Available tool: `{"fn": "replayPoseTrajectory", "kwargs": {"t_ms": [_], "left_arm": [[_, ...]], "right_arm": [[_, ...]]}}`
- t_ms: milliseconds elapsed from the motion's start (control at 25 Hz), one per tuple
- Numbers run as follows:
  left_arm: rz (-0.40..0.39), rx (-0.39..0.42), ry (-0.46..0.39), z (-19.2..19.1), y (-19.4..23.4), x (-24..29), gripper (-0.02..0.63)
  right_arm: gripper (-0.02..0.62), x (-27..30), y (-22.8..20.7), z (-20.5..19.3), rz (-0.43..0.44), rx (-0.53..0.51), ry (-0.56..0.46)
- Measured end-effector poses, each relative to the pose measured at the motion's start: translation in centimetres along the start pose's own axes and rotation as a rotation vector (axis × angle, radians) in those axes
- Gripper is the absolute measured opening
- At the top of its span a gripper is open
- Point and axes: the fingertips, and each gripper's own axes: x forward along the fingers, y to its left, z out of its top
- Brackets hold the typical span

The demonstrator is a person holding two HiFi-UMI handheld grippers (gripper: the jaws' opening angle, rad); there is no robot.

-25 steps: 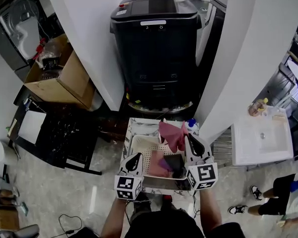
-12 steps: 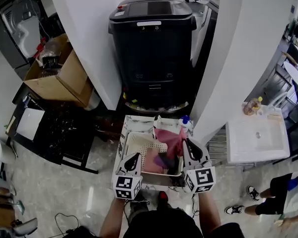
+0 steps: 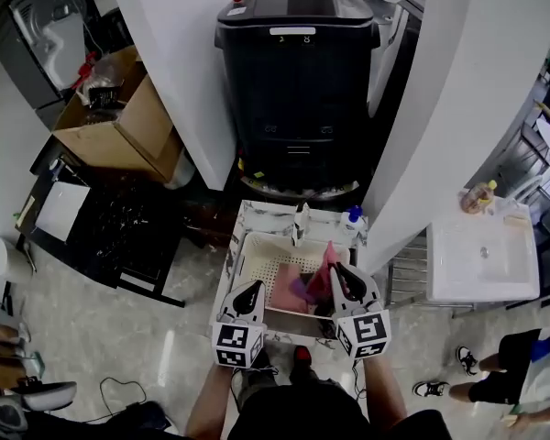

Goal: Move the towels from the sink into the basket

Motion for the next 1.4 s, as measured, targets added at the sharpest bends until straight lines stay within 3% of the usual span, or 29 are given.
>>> {"fn": "replayPoseTrajectory", "kwargs": {"t_ms": [640,1400], "left_arm": [[0.14,-0.099,0.07,-5.0,7.4,-3.3,0.008],[0.113,-0.184,0.199,-13.0,13.0,-1.4,0.008]], "right_arm": [[0.043,7.4,8.9,-6.4,0.192,0.015,0.143],[0.044,13.8,14.0,-19.0,0.225,0.056,0.398]]}}
